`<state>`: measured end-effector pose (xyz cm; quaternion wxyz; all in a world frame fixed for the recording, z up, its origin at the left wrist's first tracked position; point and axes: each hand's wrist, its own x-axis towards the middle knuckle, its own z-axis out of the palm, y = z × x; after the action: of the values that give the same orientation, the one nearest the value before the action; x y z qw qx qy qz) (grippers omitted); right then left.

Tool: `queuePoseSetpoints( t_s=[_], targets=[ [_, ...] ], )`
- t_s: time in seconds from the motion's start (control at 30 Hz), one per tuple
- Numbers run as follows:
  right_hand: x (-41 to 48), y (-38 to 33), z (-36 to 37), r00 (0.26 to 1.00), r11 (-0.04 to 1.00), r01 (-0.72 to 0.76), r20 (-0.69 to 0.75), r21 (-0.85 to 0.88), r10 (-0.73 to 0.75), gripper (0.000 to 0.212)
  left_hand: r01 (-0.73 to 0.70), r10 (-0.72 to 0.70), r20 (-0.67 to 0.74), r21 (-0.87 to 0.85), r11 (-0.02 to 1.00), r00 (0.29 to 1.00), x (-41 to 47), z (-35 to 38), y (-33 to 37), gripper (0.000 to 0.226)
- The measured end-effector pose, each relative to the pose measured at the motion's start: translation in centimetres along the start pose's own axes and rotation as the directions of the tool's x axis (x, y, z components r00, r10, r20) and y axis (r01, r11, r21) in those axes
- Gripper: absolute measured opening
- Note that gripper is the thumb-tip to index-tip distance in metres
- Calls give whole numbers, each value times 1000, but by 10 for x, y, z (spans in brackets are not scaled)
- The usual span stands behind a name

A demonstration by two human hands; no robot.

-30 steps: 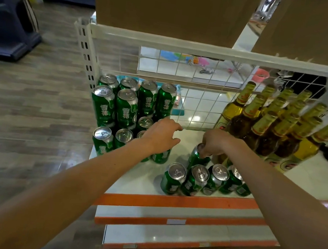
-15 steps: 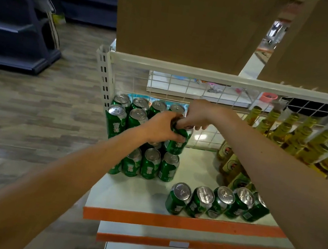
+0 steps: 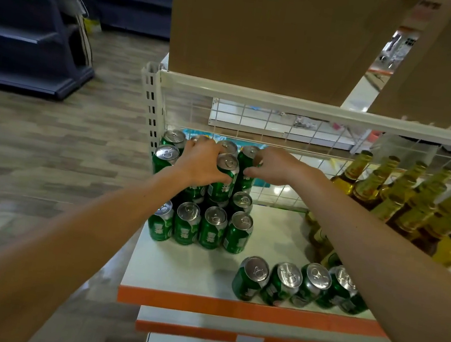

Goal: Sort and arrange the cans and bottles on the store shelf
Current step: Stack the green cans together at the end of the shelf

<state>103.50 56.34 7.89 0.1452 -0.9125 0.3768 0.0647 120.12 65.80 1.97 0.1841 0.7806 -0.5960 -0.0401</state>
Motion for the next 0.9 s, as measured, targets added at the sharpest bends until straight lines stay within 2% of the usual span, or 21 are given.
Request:
queuePoseSetpoints(
  t_s=[0.13, 0.5, 0.6, 0.67, 0.73, 0.8, 0.83, 0.9],
  targets=[
    [-7, 18, 13, 998, 999, -48, 38, 8, 47, 51, 1, -2, 24, 72, 997, 1000, 5, 11, -2, 58],
    [-30, 40, 39, 984, 992, -126, 125, 15, 123, 49, -17, 6, 124, 88, 996, 992, 1, -2, 3, 74],
    [-41, 43, 41, 959, 990, -143, 247, -1, 139, 44, -2, -15, 134, 130, 991, 991, -1, -3, 5, 77],
    [-54, 44, 44, 907, 988, -149, 391, -43, 154, 46, -24, 8, 77, 202, 979, 997, -6, 3, 10, 77],
    [-70, 44, 47, 876, 985, -114, 455, -126, 160, 51, -125, 144, -103, 166, 978, 984, -15, 12, 20, 64],
    [-83, 42, 57, 868, 981, -70, 474, -181, 149, 62, -286, 289, -303, 55, 957, 908, -27, 23, 34, 43],
    [-87, 42, 65, 864, 985, -75, 483, -156, 143, 68, -353, 335, -342, 8, 935, 878, -32, 31, 42, 36],
    [-94, 40, 86, 855, 992, -109, 502, -65, 127, 76, -407, 374, -286, -64, 911, 882, -40, 47, 55, 31]
  ],
)
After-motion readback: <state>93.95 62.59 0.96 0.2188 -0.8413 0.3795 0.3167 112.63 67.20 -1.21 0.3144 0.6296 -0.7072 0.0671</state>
